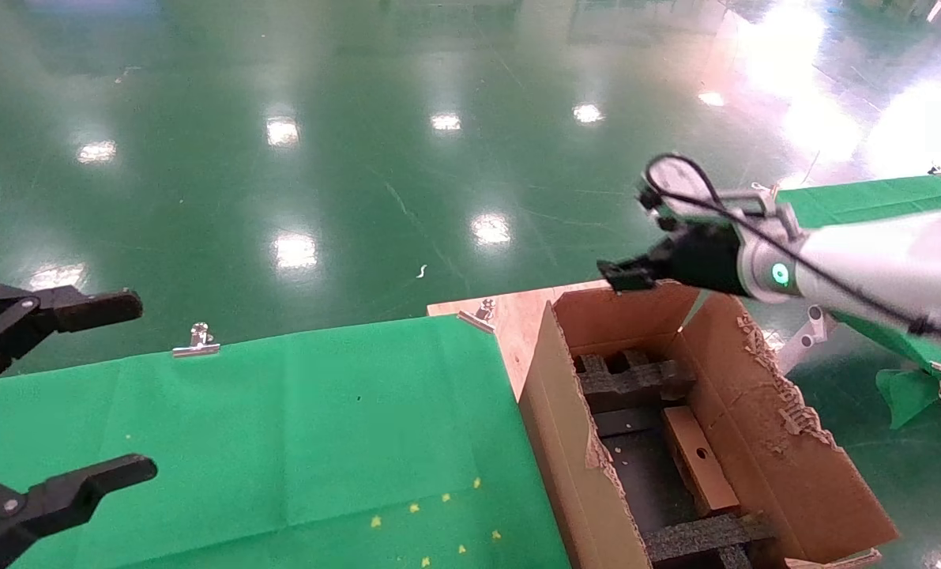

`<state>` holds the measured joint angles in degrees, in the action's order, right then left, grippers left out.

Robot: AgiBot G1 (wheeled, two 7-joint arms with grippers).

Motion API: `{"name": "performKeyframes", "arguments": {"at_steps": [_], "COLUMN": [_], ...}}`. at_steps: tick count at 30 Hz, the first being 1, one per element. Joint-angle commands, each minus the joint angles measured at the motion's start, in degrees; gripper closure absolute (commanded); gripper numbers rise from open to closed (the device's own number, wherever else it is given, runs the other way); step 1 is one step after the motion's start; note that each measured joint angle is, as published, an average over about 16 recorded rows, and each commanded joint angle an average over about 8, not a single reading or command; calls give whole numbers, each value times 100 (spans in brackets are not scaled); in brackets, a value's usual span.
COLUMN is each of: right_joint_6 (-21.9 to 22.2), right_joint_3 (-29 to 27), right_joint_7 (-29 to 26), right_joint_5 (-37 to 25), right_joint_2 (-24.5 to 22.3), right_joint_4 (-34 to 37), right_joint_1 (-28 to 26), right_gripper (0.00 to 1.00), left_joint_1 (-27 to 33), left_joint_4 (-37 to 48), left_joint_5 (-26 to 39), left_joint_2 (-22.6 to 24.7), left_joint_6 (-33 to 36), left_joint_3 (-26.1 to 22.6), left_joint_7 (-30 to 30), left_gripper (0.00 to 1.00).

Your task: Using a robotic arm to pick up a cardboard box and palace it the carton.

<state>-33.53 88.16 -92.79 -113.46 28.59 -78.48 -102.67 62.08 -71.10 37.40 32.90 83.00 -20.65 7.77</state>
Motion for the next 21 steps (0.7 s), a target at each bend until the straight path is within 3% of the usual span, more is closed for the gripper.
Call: {"name": "performKeyframes", "arguments": {"at_steps": [1, 6, 16, 21], "right_joint_6": [12, -29, -55, -219], "right_joint_3": [-13, -63, -58, -285], "right_joint_7": [508, 842, 653, 868], "right_joint_5": [487, 965, 733, 904], "right_joint_2": [3, 13, 17, 36], "right_joint_4": [-20, -56, -18, 2], "right_joint_1": [-198, -384, -256, -102], "right_gripper": [0, 0, 0, 0], "left_joint_1": [0, -1, -1, -1], "left_joint_4": [0, 2, 1, 1], "left_joint_5": [0, -2, -2, -3], "left_joint_2": [0, -2, -1, 0], "left_joint_6": [0, -1, -1, -1], "left_joint_3": [0, 0, 0, 0], "left_joint_7": [0, 0, 0, 0], "left_gripper": [0, 0, 0, 0]}}
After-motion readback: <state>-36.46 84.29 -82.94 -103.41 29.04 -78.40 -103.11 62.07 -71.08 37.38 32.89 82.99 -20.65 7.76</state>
